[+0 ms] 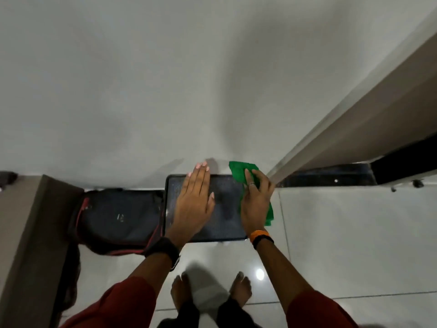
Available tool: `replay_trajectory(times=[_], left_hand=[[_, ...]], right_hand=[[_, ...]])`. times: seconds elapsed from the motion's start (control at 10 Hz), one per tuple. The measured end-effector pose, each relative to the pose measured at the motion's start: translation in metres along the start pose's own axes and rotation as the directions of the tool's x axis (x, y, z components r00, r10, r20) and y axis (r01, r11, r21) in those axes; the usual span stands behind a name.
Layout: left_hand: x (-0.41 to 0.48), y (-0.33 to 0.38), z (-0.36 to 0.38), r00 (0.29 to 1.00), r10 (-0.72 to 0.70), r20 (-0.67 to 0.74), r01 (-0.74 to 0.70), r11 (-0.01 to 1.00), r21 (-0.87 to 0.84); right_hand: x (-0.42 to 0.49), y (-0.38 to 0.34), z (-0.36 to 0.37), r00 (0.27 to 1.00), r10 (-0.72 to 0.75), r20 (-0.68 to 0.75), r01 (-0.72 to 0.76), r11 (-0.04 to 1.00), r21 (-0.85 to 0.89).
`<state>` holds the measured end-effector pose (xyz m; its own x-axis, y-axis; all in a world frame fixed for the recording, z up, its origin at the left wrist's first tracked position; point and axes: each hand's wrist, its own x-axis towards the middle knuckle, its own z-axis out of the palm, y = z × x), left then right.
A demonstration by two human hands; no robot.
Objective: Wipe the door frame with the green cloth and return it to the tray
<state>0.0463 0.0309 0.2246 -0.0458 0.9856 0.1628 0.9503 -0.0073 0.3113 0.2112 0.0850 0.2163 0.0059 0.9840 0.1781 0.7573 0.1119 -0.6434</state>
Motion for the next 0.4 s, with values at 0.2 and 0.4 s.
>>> replay_trajectory(times=[0.2,0.4], left_hand=[[-0.044,-0.087,0.184,0.978,-0.081,0.193,0.085,0.996,-0.014],[-0.061,-0.120,0.243,0.969,-0.123,0.214,0.128,0.992,-0.009]], right_hand=[[-0.047,0.122,0.169,0.876,0.084,0.476,0.090,0.939,-0.333],[-0.062,0.150,0.205,0.918,0.002,0.398,0.181,0.888,-0.423]])
